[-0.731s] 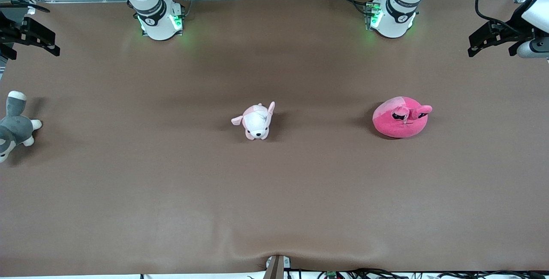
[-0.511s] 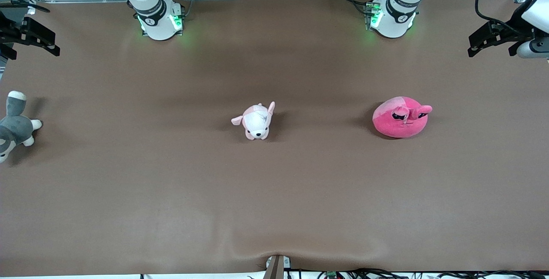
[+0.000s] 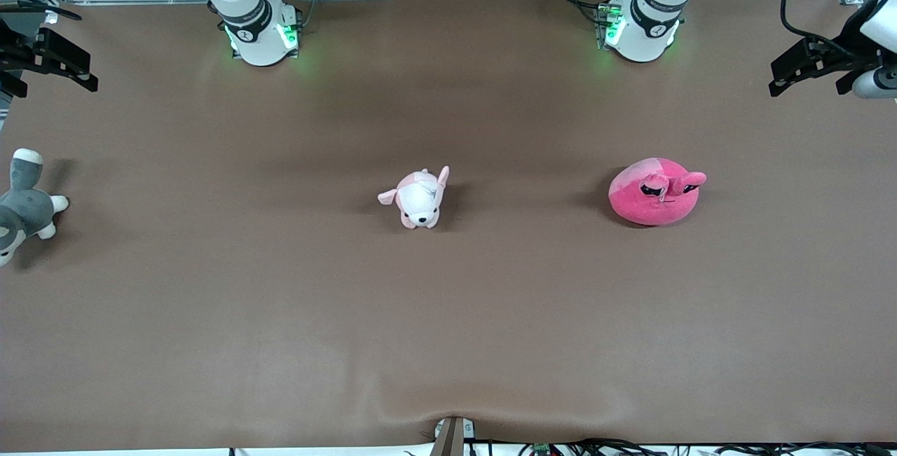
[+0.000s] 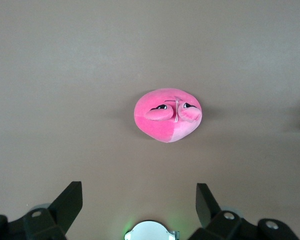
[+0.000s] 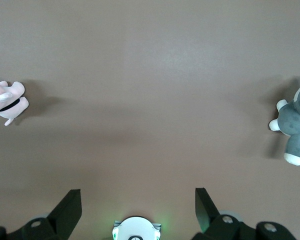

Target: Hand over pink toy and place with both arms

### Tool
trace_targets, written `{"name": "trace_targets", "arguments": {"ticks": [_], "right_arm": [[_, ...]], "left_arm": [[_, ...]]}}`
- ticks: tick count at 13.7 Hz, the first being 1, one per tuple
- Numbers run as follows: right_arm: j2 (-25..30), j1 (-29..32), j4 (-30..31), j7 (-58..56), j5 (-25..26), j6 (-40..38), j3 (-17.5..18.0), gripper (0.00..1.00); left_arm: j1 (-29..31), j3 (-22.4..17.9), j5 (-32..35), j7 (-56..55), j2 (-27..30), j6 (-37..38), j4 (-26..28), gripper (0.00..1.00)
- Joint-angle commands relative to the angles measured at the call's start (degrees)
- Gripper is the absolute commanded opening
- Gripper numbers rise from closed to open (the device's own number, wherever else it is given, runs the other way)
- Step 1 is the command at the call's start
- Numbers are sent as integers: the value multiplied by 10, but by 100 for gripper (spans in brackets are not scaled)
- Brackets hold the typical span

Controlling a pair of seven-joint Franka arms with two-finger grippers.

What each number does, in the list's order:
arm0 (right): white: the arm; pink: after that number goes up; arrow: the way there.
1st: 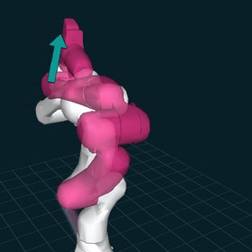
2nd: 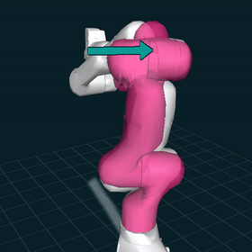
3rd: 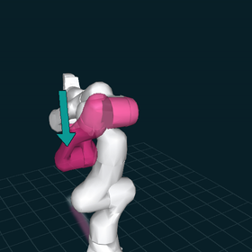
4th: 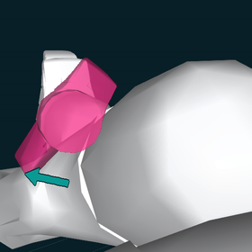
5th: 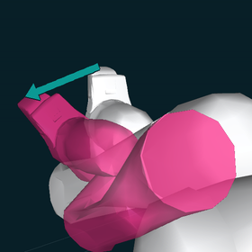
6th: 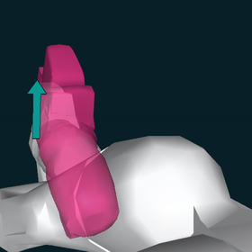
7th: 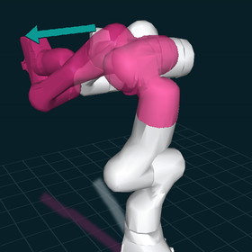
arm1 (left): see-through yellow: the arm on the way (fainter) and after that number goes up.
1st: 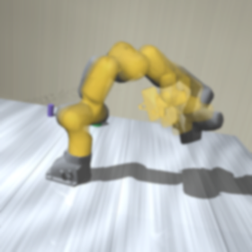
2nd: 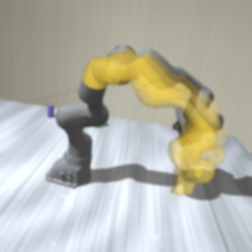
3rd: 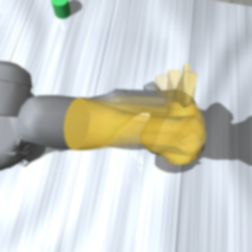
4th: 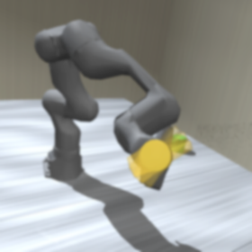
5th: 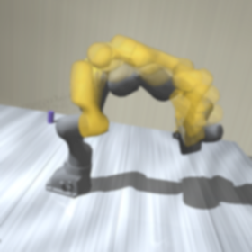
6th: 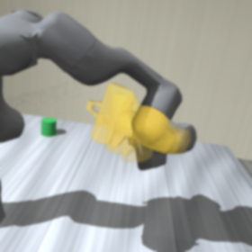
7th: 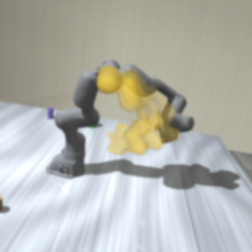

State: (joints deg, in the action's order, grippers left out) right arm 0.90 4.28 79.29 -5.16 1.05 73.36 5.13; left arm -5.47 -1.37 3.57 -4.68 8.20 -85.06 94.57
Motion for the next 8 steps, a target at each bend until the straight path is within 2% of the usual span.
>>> {"name": "trace_targets", "arguments": {"ticks": [1, 8], "right_arm": [[5, 8, 3, 1, -10, -1, 4, 100], [5, 8, 3, 2, -10, -1, 4, 100]], "left_arm": [[3, 0, -7, -9, -8, 20, -20, 100], [14, 0, -7, -9, -8, 23, -20, 100]]}}
